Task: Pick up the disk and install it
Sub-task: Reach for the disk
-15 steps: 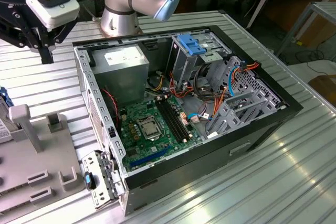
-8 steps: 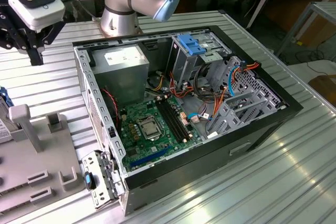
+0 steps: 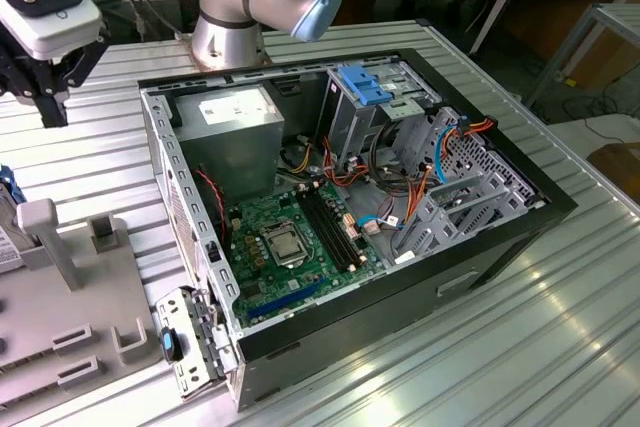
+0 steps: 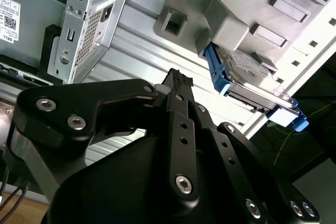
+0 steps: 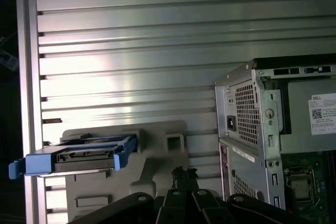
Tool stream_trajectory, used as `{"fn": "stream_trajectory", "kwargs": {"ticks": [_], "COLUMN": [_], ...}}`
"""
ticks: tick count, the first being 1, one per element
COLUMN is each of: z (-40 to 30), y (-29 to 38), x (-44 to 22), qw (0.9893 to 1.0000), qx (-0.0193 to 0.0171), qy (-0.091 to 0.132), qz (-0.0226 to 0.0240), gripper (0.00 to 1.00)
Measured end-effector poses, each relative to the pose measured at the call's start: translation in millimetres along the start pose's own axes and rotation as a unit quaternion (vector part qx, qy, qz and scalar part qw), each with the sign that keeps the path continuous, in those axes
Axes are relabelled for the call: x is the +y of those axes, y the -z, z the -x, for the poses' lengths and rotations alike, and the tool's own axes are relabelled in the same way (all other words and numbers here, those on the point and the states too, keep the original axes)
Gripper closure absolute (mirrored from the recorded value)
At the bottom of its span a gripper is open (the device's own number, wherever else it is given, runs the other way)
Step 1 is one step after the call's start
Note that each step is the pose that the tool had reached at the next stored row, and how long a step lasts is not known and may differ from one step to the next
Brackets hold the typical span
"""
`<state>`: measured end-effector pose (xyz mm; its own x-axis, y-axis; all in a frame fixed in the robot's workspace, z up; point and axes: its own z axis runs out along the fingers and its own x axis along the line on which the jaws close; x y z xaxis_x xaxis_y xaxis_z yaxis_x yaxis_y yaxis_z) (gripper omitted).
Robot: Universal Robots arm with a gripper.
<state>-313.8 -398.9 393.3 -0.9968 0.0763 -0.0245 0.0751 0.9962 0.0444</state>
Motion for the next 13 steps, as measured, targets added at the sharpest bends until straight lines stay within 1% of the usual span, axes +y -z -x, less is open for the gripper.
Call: {"fn": "stream_trajectory", "kwargs": {"ticks": [7, 13], "z": [-10.6, -23.2], "y": [0.3, 0.6], "x": [-0.8, -1.8], "qw": [1.0, 1.0], "qx": [0.0, 0.0], "qy": [0.0, 0.0], "qz": [0.0, 0.0], "gripper": [0.89, 0.89]}}
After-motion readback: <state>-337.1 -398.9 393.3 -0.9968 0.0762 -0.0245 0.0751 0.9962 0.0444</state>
